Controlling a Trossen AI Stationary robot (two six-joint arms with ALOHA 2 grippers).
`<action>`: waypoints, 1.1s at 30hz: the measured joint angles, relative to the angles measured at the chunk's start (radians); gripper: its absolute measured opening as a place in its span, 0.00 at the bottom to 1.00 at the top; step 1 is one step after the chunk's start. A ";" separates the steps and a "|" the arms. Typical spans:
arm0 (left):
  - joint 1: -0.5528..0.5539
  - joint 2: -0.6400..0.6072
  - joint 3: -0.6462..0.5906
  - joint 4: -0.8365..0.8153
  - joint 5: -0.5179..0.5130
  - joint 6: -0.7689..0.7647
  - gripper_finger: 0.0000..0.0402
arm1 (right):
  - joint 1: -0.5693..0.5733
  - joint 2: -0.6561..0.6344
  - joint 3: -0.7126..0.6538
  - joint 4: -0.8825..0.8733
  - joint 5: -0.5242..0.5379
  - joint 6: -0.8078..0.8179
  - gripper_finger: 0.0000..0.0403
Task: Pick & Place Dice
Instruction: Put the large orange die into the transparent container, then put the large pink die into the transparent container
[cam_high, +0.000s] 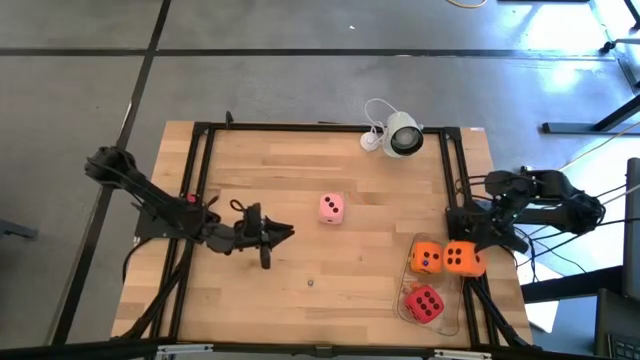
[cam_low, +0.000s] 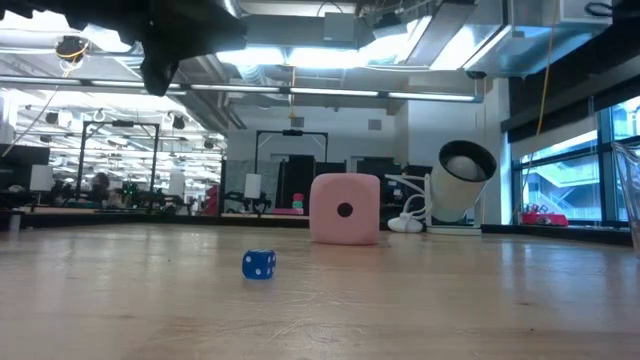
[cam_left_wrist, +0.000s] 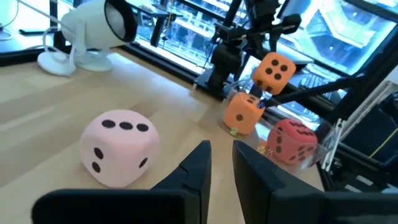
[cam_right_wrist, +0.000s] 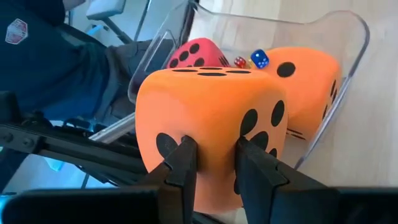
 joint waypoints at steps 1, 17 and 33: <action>0.000 0.006 0.000 -0.001 0.000 -0.003 0.15 | 0.000 0.000 -0.004 0.001 -0.002 0.000 0.23; 0.002 0.076 0.000 -0.001 -0.006 -0.012 0.15 | 0.000 0.000 -0.003 0.012 -0.002 0.027 0.28; 0.002 0.076 0.000 -0.001 -0.020 -0.010 0.15 | 0.000 0.000 -0.003 0.025 -0.011 0.056 0.37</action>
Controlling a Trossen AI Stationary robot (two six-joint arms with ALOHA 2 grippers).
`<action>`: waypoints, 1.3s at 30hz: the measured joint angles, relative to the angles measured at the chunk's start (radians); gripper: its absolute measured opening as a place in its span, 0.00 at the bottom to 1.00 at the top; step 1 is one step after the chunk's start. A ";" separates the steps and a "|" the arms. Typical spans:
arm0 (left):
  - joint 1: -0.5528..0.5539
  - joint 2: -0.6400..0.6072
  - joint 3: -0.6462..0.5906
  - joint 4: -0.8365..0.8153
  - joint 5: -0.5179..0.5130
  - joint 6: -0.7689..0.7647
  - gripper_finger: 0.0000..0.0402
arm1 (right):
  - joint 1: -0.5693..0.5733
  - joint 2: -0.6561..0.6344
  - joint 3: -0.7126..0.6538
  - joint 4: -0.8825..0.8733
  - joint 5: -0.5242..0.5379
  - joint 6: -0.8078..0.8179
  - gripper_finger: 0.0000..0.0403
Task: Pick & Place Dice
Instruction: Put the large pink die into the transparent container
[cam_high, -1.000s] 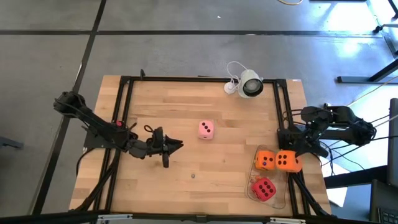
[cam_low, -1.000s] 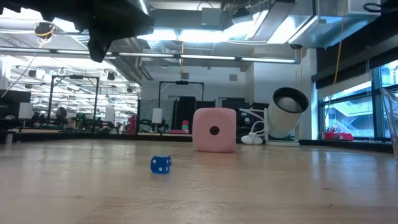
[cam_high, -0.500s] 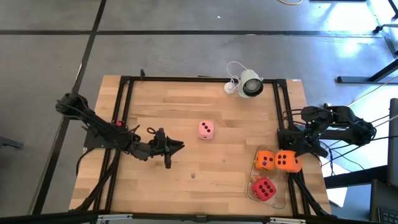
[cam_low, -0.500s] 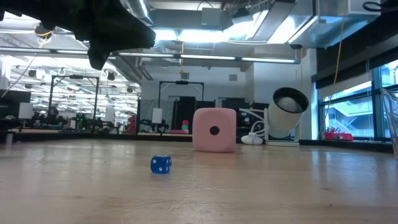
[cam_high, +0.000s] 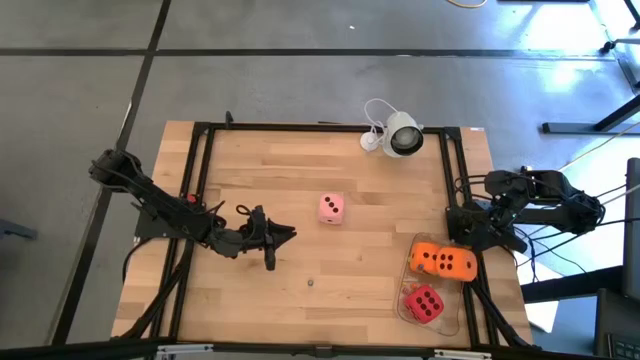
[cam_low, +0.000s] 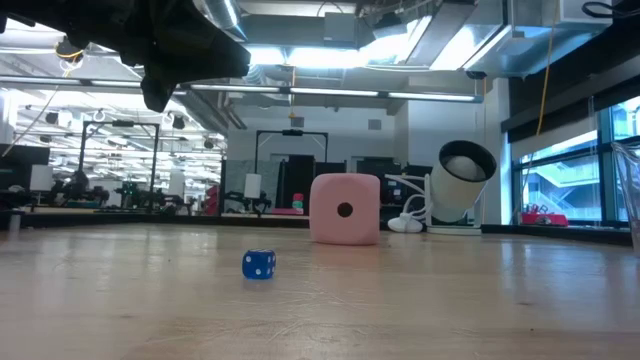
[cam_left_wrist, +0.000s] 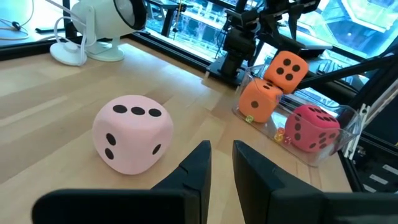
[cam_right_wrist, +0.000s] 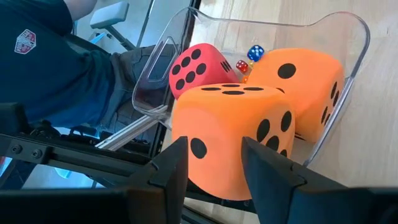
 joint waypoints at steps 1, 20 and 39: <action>0.000 0.000 0.000 0.000 -0.003 0.000 0.15 | 0.000 0.000 0.000 0.000 0.000 0.000 0.37; 0.000 -0.001 0.000 0.000 -0.009 0.010 0.15 | 0.000 0.000 0.007 0.179 -0.044 0.010 0.37; 0.001 -0.001 0.000 0.118 -0.100 0.192 0.25 | 0.000 0.000 0.011 0.713 0.466 0.297 0.37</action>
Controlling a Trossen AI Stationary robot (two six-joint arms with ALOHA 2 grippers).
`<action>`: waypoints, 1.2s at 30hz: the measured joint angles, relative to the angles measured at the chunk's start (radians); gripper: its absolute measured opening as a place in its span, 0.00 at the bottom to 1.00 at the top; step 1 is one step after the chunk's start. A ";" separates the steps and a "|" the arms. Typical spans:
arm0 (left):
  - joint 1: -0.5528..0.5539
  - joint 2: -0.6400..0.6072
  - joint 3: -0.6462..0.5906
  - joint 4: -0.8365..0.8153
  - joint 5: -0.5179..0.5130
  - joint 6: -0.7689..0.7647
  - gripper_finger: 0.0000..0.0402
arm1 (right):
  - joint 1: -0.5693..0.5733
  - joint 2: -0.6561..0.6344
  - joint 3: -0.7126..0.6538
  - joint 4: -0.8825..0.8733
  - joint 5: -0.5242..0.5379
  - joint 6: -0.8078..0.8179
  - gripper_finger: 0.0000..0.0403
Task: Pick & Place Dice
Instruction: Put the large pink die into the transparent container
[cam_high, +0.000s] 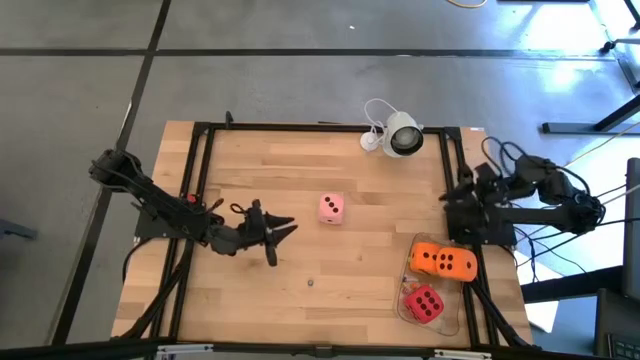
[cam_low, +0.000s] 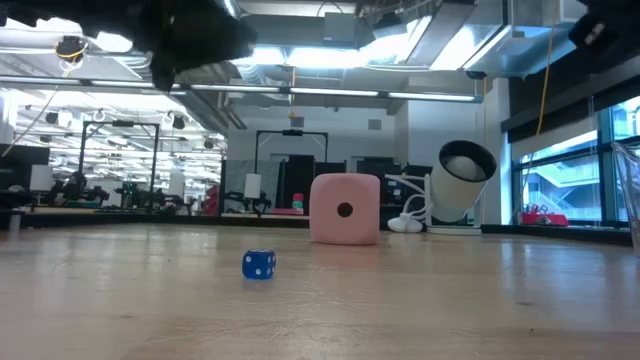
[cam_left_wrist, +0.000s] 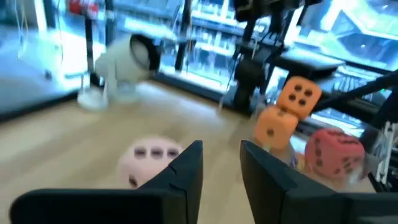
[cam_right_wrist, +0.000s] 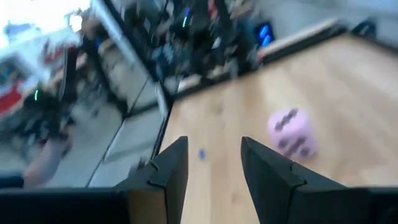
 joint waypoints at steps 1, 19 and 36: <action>0.000 0.000 0.000 0.035 0.000 0.047 0.27 | 0.000 0.000 0.000 0.032 0.024 0.016 0.37; 0.078 0.000 0.000 0.234 0.128 0.314 0.30 | 0.000 0.347 0.000 0.313 0.086 -0.047 0.37; 0.222 -0.142 0.000 -0.118 0.330 0.265 0.40 | 0.001 0.756 0.000 0.472 0.242 -0.122 0.37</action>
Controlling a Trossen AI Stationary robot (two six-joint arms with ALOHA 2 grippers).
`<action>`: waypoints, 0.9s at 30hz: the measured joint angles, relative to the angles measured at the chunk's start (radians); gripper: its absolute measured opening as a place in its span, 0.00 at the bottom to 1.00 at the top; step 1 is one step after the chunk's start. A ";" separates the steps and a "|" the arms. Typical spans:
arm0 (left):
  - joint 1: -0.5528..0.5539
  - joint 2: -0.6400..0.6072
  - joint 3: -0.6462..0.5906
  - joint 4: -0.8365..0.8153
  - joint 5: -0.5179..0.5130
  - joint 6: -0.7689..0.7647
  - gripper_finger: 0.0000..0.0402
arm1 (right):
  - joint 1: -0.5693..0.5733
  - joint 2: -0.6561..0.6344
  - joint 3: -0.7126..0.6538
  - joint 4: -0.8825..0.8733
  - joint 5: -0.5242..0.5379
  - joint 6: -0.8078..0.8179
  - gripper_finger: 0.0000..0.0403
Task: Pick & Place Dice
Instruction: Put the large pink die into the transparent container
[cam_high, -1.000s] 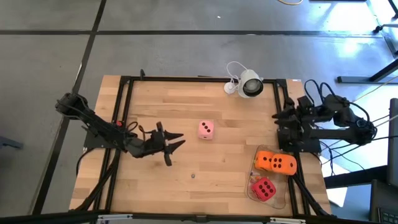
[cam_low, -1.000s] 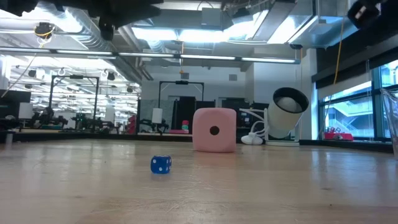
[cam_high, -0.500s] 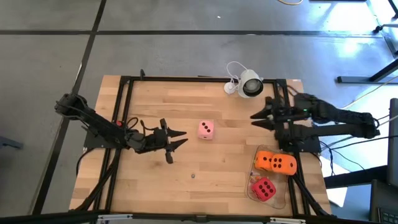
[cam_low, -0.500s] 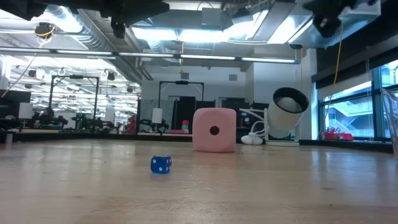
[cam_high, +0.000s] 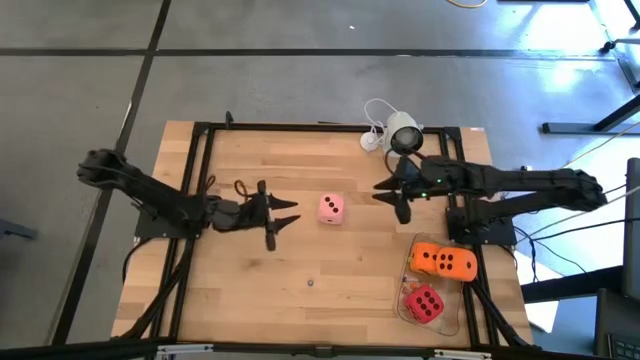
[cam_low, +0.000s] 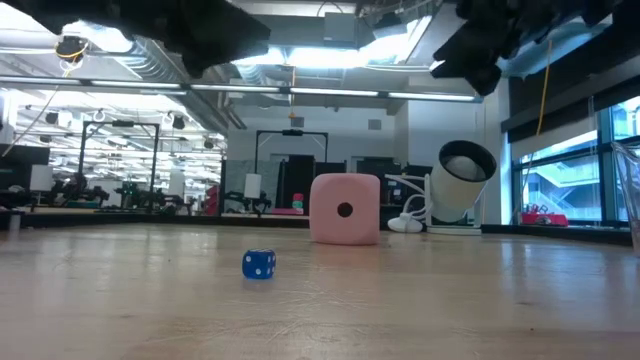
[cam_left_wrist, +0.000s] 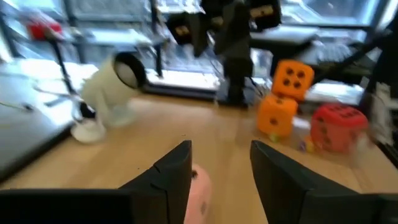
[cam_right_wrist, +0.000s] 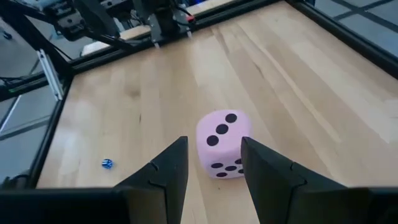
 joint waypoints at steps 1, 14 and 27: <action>0.019 -0.012 0.000 -0.035 0.043 -0.016 0.40 | 0.000 0.011 0.000 0.005 0.000 0.000 0.37; 0.307 -0.028 0.001 -0.204 0.353 -0.326 0.40 | 0.025 0.110 0.000 0.042 0.000 -0.039 0.37; 0.525 0.044 0.001 -0.174 0.600 -0.876 0.46 | 0.090 0.246 0.000 0.044 0.000 -0.197 0.37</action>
